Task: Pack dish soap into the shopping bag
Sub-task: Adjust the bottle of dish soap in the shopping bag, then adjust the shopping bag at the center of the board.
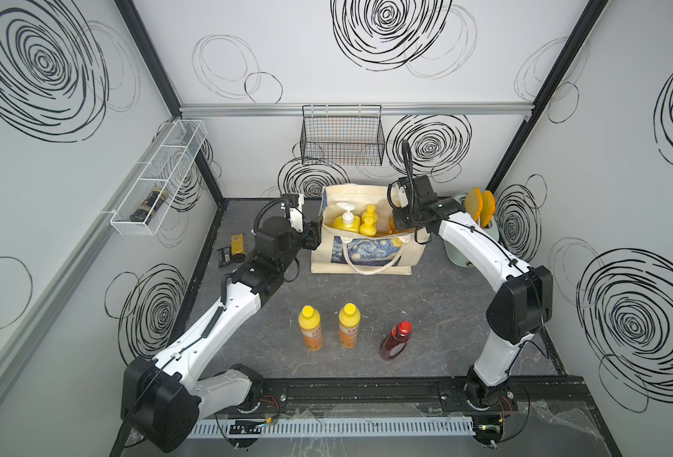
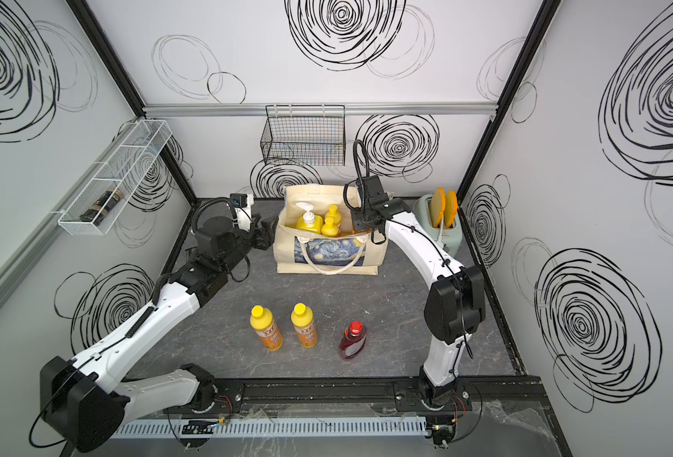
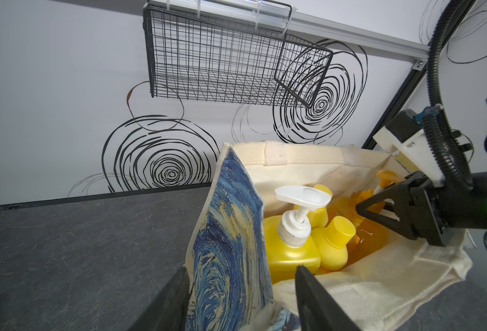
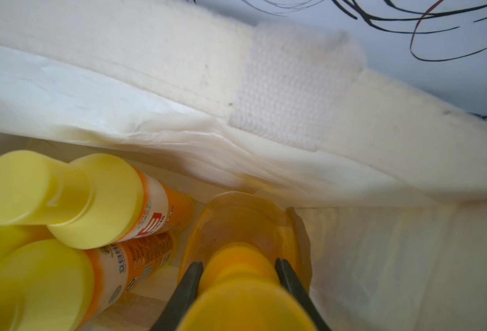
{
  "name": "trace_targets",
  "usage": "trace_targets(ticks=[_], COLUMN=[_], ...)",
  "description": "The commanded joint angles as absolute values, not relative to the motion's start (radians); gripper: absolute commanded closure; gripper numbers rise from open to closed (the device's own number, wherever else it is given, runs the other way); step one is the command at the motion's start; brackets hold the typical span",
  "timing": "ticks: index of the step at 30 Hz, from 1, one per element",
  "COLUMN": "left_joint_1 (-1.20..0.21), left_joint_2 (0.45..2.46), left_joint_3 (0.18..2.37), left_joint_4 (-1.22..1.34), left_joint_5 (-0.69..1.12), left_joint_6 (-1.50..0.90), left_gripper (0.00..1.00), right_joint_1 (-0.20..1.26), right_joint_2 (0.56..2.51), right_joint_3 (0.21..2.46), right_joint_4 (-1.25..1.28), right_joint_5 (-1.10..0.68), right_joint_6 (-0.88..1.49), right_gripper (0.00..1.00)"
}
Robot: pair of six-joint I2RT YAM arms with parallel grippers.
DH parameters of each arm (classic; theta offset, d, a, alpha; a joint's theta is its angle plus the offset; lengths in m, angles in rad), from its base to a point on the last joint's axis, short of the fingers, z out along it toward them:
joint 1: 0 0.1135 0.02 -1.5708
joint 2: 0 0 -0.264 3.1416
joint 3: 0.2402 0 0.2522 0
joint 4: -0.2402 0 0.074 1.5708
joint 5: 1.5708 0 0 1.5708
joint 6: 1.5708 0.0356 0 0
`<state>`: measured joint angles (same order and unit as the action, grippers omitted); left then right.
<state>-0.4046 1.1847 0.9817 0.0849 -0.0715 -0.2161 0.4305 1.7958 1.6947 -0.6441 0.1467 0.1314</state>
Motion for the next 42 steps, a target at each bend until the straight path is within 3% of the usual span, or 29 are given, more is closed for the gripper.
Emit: trace_targets(ticks=[1, 5, 9, 16, 23, 31, 33, 37, 42], left_joint_1=[-0.399, -0.399, -0.400, -0.405, -0.407, -0.423, -0.424, -0.425, -0.426], left_joint_2=[1.163, 1.164, 1.167, 1.162, 1.166, 1.180, 1.181, 1.193, 1.206], left_joint_3=[0.968, 0.962, 0.959, 0.953, 0.953, 0.957, 0.958, 0.957, 0.948], left_joint_4=[0.135, 0.139, 0.140, 0.143, 0.153, 0.156, 0.155, 0.152, 0.159], left_joint_5=[-0.082, -0.083, -0.083, -0.091, -0.093, -0.092, -0.092, -0.087, -0.066], left_joint_6=[-0.211, -0.210, -0.210, -0.211, -0.213, -0.211, -0.209, -0.206, -0.203], left_gripper=[0.38, 0.38, 0.38, 0.38, 0.38, 0.38, 0.38, 0.40, 0.54], right_joint_1=[0.422, 0.424, 0.432, 0.431, 0.319, 0.303, 0.301, 0.303, 0.310], right_joint_2=[1.800, 1.785, 1.720, 1.585, 1.525, 1.555, 1.565, 1.579, 1.585], right_joint_3=[1.704, 1.781, 1.814, 1.800, 1.664, 1.556, 1.552, 1.579, 1.641], right_joint_4=[-0.641, -0.689, -0.681, -0.666, -0.646, -0.623, -0.619, -0.621, -0.641], right_joint_5=[0.156, 0.159, 0.150, 0.192, 0.157, 0.093, 0.086, 0.088, 0.116], right_joint_6=[0.151, 0.151, 0.139, 0.122, 0.126, 0.133, 0.132, 0.128, 0.115], right_gripper=[0.60, 0.46, 0.39, 0.35, 0.37, 0.46, 0.54, 0.79, 0.97])
